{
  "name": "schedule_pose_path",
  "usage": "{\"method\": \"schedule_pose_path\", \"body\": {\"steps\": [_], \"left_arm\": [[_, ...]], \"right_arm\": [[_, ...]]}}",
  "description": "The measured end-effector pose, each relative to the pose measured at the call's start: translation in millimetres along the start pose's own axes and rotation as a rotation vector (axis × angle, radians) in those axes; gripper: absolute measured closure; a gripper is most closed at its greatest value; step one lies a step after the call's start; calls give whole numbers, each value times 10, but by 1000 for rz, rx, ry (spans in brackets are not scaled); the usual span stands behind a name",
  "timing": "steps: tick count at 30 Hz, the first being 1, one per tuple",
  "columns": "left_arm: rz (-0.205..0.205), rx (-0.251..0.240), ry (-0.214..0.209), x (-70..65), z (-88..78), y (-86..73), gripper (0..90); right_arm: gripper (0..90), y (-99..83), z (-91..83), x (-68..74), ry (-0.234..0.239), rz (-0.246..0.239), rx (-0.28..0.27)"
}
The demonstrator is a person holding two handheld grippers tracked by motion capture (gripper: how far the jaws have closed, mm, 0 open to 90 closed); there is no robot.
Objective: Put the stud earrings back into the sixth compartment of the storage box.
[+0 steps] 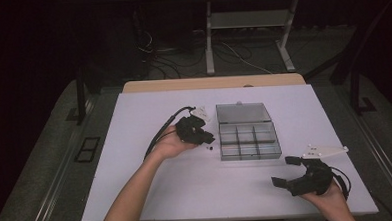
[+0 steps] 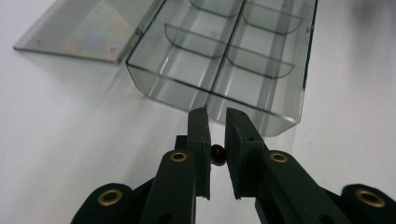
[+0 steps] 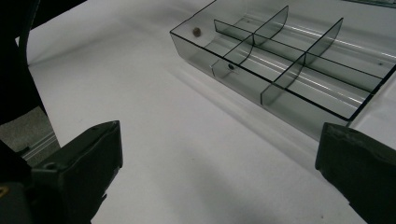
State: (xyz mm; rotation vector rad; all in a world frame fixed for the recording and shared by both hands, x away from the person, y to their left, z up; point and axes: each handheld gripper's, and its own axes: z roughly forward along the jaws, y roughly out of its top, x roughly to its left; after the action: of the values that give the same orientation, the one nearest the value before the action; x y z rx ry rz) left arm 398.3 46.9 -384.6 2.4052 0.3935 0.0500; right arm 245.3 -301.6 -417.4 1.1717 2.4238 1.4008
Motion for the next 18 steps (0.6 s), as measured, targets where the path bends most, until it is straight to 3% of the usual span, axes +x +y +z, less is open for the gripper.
{"method": "schedule_pose_path", "body": {"steps": [10, 18], "left_arm": [[41, -17, 5, 26, -82, 296, 792], [69, -26, -3, 15, -45, 558, 792]], "right_arm": [[8, 4, 8, 10, -1, -8, -1], [7, 5, -2, 6, 3, 1, -5]]}}
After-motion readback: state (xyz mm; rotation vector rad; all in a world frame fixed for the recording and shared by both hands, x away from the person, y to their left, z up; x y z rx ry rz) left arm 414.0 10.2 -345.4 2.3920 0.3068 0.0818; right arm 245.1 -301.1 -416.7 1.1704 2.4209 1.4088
